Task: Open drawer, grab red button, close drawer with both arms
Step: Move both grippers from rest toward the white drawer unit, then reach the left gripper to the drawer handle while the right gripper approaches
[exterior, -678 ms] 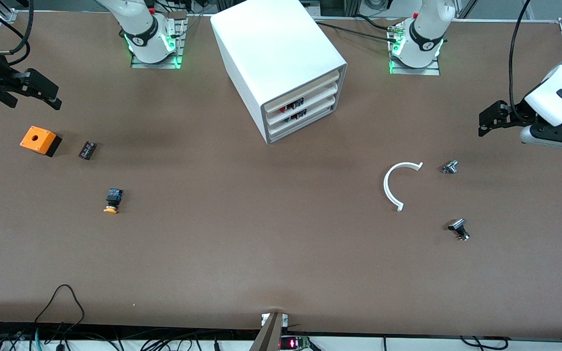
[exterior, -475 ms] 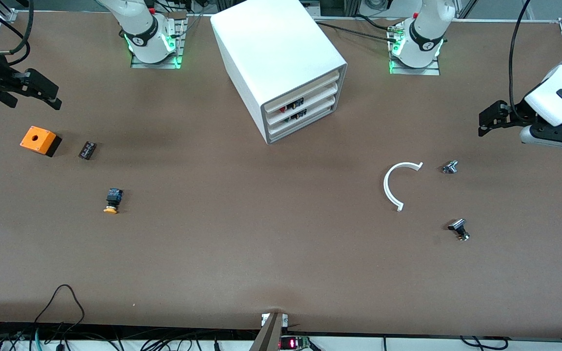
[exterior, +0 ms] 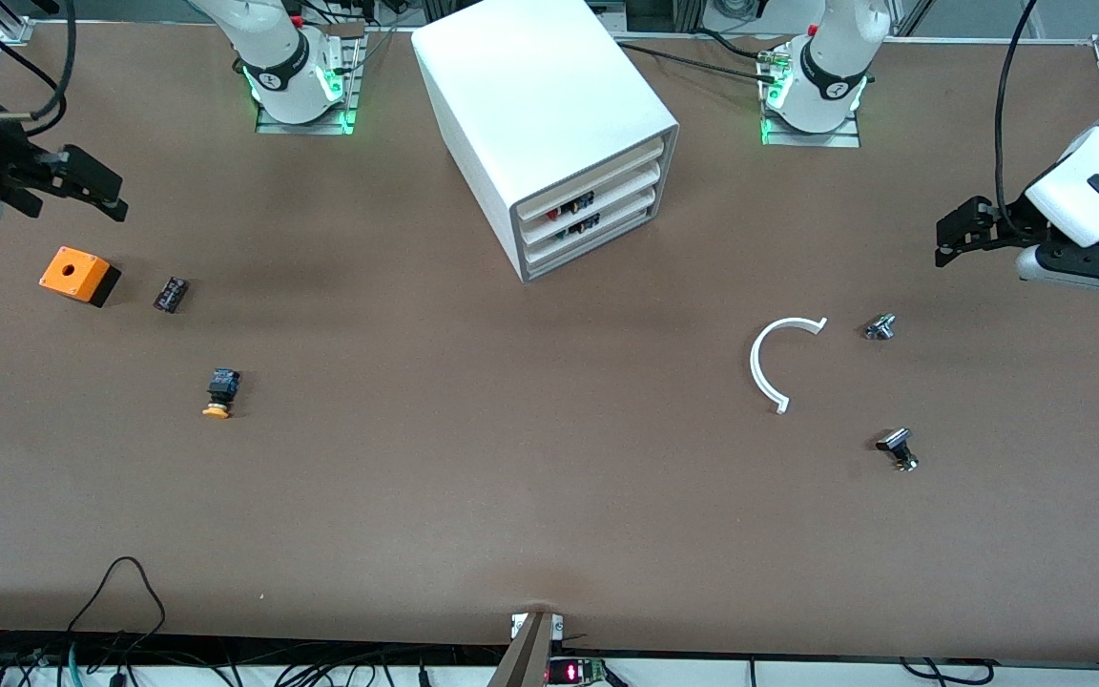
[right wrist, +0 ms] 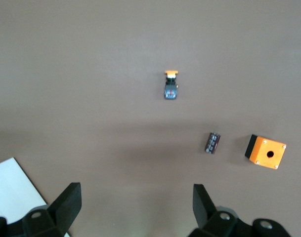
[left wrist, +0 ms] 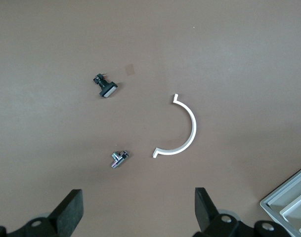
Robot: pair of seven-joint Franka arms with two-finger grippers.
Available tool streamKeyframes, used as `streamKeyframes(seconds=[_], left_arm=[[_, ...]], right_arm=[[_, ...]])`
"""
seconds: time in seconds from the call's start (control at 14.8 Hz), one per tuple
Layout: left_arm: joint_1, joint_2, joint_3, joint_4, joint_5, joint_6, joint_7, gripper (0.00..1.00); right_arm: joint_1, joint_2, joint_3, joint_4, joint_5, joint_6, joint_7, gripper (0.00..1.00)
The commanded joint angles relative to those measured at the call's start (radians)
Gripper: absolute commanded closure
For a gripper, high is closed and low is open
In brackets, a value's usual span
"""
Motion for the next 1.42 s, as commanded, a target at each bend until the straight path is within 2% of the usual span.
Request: streamKeyframes(seconds=[0.0, 0.27, 0.34, 0.61, 0.88, 1.02, 1.08, 1.22, 1.36], left_arm=[[-0.003, -0.008, 0.002, 0.011, -0.006, -0.02, 0.011, 0.01], [-0.005, -0.007, -0.041, 0.012, -0.034, -0.085, 0.018, 0.01], [-0.003, -0.005, -0.074, 0.011, -0.054, -0.113, 0.015, 0.01], [-0.006, 0.024, -0.108, 0.011, -0.161, -0.233, 0.019, 0.01], [0.003, 0.087, -0.107, 0.011, -0.362, -0.338, 0.022, 0.01], [0.012, 0.139, -0.107, 0.009, -0.49, -0.374, 0.03, 0.01], [0.012, 0.166, -0.107, 0.009, -0.547, -0.374, 0.037, 0.01], [0.004, 0.222, -0.107, 0.008, -0.639, -0.36, 0.053, 0.01], [0.006, 0.274, -0.107, -0.009, -0.725, -0.322, 0.166, 0.0]], right_arm=[[-0.002, 0.029, 0.005, 0.008, -0.015, -0.024, -0.003, 0.0], [0.015, 0.086, 0.007, 0.008, -0.012, -0.014, -0.003, 0.0], [0.026, 0.098, 0.007, 0.008, -0.009, -0.007, -0.003, 0.0], [0.078, 0.155, 0.007, 0.008, -0.003, 0.038, 0.018, 0.0], [0.121, 0.195, 0.007, 0.01, 0.0, 0.09, 0.103, 0.0], [0.136, 0.218, 0.007, 0.013, 0.049, 0.096, 0.155, 0.0], [0.139, 0.225, 0.007, 0.013, 0.081, 0.108, 0.19, 0.0], [0.164, 0.249, 0.007, 0.014, 0.089, 0.14, 0.248, 0.0], [0.194, 0.278, 0.005, 0.022, 0.089, 0.153, 0.302, 0.0]])
